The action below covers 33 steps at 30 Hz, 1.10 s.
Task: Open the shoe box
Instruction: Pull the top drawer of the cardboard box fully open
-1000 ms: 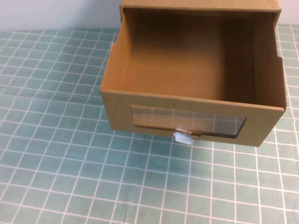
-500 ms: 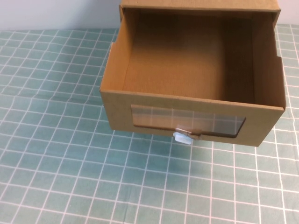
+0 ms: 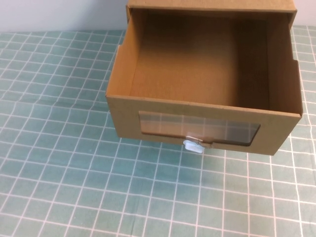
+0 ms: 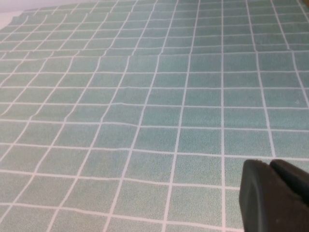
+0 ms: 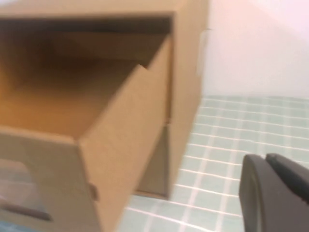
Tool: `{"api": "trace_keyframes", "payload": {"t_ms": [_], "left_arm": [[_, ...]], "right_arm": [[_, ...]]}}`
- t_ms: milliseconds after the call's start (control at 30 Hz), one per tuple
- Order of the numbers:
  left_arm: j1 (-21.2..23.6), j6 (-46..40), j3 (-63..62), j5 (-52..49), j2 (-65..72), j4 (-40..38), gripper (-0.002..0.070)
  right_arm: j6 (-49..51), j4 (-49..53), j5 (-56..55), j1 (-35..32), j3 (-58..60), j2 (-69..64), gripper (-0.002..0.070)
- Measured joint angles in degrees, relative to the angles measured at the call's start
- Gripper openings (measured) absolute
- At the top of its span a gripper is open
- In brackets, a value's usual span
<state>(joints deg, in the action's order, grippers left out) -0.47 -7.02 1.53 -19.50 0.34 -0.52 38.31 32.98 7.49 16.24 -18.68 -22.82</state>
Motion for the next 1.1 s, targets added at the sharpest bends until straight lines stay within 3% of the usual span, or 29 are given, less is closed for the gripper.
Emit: {"api": "trace_keyframes", "payload": {"t_ms": [233, 467, 633, 733, 933, 1100], "left_arm": [[0.00, 0.00, 0.00, 0.00, 0.00, 0.00, -0.0006], [0.00, 0.00, 0.00, 0.00, 0.00, 0.02, -0.0006], [0.00, 0.00, 0.00, 0.00, 0.00, 0.02, -0.0006], [0.00, 0.00, 0.00, 0.00, 0.00, 0.02, -0.0006], [0.00, 0.00, 0.00, 0.00, 0.00, 0.12, -0.0006], [0.00, 0.00, 0.00, 0.00, -0.08, 0.12, -0.0005]], "right_arm": [[-0.35, 2.60, -0.07, -5.18, 8.75, 9.88, -0.0014], [-2.52, 0.02, 1.65, -5.87, 10.85, 11.22, -0.0014], [-30.71, -23.80, 2.03, -5.87, 11.81, 12.67, -0.0014], [-40.60, -31.61, 2.36, -6.84, 13.80, 15.57, -0.0014], [-39.99, -33.38, 2.94, -13.00, 19.37, 22.10, -0.0014], [-38.31, -33.50, 11.27, -13.99, 19.99, 23.28, -0.0014]]}}
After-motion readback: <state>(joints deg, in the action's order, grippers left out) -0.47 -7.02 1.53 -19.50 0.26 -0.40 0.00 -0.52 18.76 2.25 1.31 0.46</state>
